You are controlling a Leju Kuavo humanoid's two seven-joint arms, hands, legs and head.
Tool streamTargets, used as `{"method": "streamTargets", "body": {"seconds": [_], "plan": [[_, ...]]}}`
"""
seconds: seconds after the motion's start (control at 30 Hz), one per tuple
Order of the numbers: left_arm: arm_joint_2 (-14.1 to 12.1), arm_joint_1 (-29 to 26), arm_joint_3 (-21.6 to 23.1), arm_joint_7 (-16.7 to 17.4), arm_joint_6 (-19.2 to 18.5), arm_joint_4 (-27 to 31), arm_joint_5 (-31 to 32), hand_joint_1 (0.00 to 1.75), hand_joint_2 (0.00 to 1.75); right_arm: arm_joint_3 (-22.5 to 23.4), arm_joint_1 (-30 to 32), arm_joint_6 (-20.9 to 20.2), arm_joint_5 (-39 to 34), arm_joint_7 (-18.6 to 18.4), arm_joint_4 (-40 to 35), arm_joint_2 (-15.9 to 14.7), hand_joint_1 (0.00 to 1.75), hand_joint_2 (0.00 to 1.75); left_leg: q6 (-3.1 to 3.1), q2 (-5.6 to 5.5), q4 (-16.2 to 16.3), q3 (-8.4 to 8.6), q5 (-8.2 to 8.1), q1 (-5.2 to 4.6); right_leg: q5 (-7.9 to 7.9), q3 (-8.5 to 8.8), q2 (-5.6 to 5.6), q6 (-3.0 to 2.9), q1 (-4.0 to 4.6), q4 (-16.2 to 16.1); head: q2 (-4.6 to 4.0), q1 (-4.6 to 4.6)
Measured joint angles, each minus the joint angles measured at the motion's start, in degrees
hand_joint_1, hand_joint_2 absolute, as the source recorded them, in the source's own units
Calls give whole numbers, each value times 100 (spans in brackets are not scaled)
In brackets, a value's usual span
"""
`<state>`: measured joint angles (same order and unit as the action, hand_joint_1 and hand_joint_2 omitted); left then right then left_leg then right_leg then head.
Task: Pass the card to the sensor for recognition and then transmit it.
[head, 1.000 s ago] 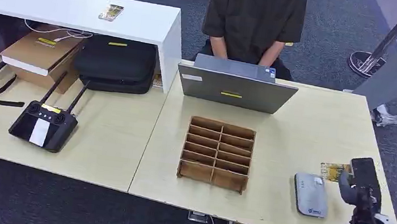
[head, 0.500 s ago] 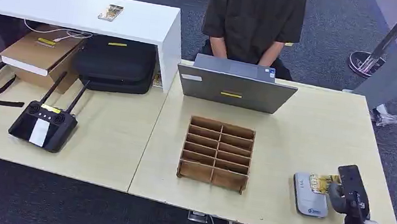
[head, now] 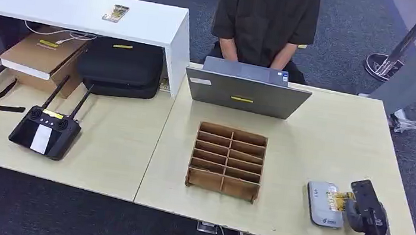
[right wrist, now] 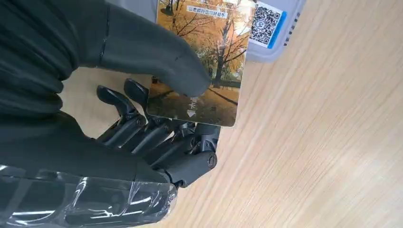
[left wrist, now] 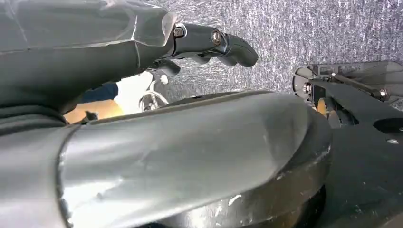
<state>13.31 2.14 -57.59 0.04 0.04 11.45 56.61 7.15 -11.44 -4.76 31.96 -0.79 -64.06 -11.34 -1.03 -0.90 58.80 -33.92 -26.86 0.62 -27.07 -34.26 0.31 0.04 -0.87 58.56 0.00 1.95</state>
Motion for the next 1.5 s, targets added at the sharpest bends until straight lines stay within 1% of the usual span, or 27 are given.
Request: {"method": "streamTargets", "body": {"seconds": [0.13,0.33,0.77,0.83,0.97,1.07,1.17,1.3,1.5], "plan": [[-2,-4,-18,-9,-11,0,-46,0,0,-142,122,-48,220,-94,-216,-9,175,175,0,0,0,1,0,0,0,2,0,0,1,0,0,0],[-9,-6,-31,-26,-42,0,-50,0,0,-302,339,-101,264,-155,-547,-9,175,175,0,0,0,1,0,0,0,2,0,1,0,0,0,0],[-9,-6,-33,-55,-72,0,-46,0,0,-382,588,-87,255,-205,-920,-9,175,175,0,-1,0,1,0,0,-1,3,0,1,0,0,0,0],[-9,-6,-33,-70,-70,0,-48,0,0,-382,615,123,247,-48,-968,0,175,175,0,-1,0,-1,0,0,-1,2,-1,1,0,0,0,0],[2,-5,-42,-129,-9,0,-61,0,0,-378,639,846,131,400,-1218,101,175,175,0,1,0,0,0,0,-1,2,1,1,0,1,0,0],[13,-9,-50,-173,18,0,-61,0,0,-309,685,1420,59,686,-1564,251,175,175,0,-2,0,0,0,0,-1,1,-1,1,0,1,0,0],[31,-5,-57,-199,39,0,-61,0,0,-227,780,1809,44,831,-1999,384,175,175,0,-1,0,0,0,1,-2,1,0,0,1,1,0,0],[50,-5,-79,-223,46,0,-50,0,0,-120,974,1971,65,877,-2574,537,175,175,0,-1,0,-1,-1,0,-4,0,0,1,0,1,0,0],[52,-1,-83,-223,9,0,4,0,0,15,1173,1948,260,789,-3105,691,175,175,0,-1,-1,-1,-1,0,-5,0,0,3,0,0,0,0]]}}
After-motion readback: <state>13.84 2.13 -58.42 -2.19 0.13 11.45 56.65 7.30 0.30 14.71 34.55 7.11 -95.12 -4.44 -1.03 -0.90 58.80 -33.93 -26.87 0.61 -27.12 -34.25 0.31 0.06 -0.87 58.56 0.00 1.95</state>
